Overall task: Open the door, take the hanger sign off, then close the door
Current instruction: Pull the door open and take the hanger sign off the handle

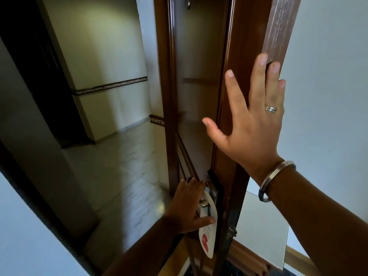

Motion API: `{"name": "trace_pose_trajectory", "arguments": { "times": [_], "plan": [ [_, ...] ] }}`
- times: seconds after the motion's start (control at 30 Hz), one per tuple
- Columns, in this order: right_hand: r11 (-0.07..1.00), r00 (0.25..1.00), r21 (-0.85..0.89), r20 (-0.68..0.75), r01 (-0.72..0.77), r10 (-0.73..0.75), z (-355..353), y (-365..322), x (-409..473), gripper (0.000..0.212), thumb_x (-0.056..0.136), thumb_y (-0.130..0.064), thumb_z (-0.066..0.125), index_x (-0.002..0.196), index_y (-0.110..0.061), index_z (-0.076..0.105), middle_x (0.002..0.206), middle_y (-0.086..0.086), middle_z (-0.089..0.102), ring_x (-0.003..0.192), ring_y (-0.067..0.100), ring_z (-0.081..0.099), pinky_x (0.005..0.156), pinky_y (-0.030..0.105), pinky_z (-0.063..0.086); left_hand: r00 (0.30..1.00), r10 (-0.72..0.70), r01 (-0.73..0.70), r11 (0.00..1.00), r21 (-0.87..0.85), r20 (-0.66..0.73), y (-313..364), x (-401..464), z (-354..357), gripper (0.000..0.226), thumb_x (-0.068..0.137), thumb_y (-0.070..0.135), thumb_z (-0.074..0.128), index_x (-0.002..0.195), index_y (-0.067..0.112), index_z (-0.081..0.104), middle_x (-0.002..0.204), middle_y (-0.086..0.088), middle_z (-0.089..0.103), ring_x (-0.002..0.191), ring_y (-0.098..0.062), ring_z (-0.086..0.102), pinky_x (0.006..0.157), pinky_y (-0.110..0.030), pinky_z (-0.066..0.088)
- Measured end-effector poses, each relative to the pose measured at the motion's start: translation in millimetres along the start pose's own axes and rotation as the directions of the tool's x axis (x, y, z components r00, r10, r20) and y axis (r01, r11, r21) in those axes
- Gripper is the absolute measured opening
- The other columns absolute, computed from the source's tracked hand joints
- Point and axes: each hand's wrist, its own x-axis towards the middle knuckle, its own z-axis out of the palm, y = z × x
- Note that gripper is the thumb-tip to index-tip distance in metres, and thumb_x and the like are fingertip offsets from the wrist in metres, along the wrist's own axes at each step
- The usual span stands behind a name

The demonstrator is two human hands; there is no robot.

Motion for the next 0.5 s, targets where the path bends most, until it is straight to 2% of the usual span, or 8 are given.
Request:
{"name": "trace_pose_trajectory", "arguments": {
  "times": [0.07,0.23,0.33,0.43,0.5],
  "plan": [
    [1.0,1.0,0.006,-0.004,-0.004,0.004,0.5,3.9,-0.2,0.077,0.089,-0.064,0.051,0.15,-0.019,0.035,0.153,0.03,0.031,0.144,0.045,0.022,0.12,0.049,0.013,0.998,-0.014,0.014,1.0,0.002,-0.055,8.4,4.5,0.5,0.102,0.073,0.09,0.046,0.149,0.024,0.027,0.153,0.004,0.038,0.145,-0.015,0.024,0.122,-0.05,-0.001],
    [0.999,1.0,0.034,-0.028,-0.006,0.007,2.8,10.5,-1.3,0.075,0.088,-0.063,0.054,0.148,-0.019,0.04,0.151,0.031,0.035,0.142,0.046,0.025,0.12,0.05,0.016,0.991,-0.088,0.095,0.993,0.065,-0.103,9.6,7.9,3.8,0.1,0.072,0.086,0.05,0.146,0.019,0.037,0.137,0.003,0.055,0.134,-0.015,0.041,0.121,-0.05,-0.007],
    [0.999,1.0,0.044,-0.028,-0.006,0.007,3.4,13.2,-2.1,0.074,0.089,-0.062,0.053,0.148,-0.019,0.039,0.151,0.031,0.035,0.142,0.046,0.026,0.12,0.05,0.015,0.995,-0.064,0.071,0.994,0.086,-0.074,-3.2,6.2,-1.3,0.103,0.074,0.08,0.053,0.151,0.018,0.027,0.15,-0.002,0.045,0.144,-0.015,0.029,0.12,-0.046,-0.016],
    [0.999,1.0,0.041,-0.023,-0.007,0.008,2.9,14.1,-2.5,0.074,0.089,-0.062,0.053,0.148,-0.019,0.039,0.151,0.031,0.035,0.142,0.047,0.026,0.12,0.05,0.016,0.999,-0.03,0.027,0.995,0.092,0.03,-23.4,11.3,-15.4,0.107,0.072,0.077,0.057,0.154,0.022,0.016,0.157,-0.005,0.035,0.149,-0.013,0.015,0.115,-0.038,-0.027],
    [0.999,1.0,0.046,-0.02,-0.007,0.008,2.7,14.5,-2.2,0.073,0.089,-0.062,0.053,0.147,-0.019,0.04,0.151,0.032,0.035,0.142,0.047,0.026,0.12,0.051,0.017,0.992,-0.013,-0.002,0.992,0.122,0.124,-38.8,18.5,-27.5,0.108,0.069,0.074,0.06,0.154,0.025,0.015,0.157,-0.007,0.034,0.15,-0.018,0.011,0.116,-0.043,-0.024]
  ]
}}
